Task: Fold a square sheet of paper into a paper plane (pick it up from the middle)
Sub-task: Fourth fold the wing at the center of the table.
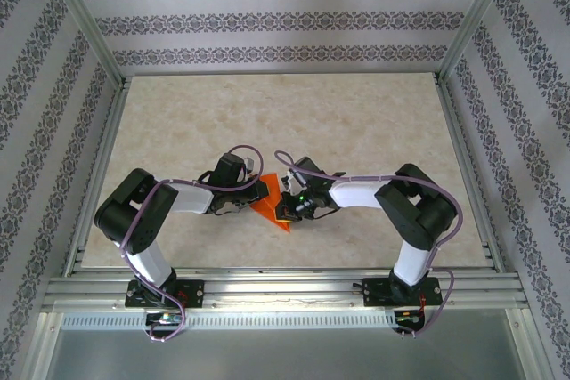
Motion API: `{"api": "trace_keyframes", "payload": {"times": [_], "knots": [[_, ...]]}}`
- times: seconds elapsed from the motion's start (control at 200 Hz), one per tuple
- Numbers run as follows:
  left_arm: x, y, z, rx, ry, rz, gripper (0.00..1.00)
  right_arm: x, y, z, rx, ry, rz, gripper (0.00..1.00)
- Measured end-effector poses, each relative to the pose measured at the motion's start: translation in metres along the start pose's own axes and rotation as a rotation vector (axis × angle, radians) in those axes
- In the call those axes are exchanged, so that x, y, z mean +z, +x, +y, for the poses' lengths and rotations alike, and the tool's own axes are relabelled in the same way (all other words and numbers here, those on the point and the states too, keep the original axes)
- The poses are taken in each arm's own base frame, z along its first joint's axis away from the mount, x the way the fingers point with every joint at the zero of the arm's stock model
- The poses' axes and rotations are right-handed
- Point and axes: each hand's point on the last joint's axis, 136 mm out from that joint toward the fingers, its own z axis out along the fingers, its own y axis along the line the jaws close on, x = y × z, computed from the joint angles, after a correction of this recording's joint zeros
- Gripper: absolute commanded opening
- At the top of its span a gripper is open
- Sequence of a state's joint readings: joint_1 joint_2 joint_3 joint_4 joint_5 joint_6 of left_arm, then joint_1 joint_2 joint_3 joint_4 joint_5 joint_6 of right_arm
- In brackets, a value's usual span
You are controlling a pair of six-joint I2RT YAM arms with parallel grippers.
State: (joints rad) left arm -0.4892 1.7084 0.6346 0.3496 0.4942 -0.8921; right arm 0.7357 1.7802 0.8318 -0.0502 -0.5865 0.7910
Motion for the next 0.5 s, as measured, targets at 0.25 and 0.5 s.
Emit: {"api": "trace_keyframes", "payload": {"times": [0.25, 0.5], "knots": [[-0.014, -0.003, -0.022, 0.031, 0.059, -0.009, 0.13, -0.001, 0.0, -0.003, -0.007, -0.061, 0.001, 0.0], [-0.02, 0.011, -0.04, 0.079, 0.089, 0.016, 0.12, -0.003, 0.001, -0.004, -0.001, -0.076, 0.013, 0.0]]}}
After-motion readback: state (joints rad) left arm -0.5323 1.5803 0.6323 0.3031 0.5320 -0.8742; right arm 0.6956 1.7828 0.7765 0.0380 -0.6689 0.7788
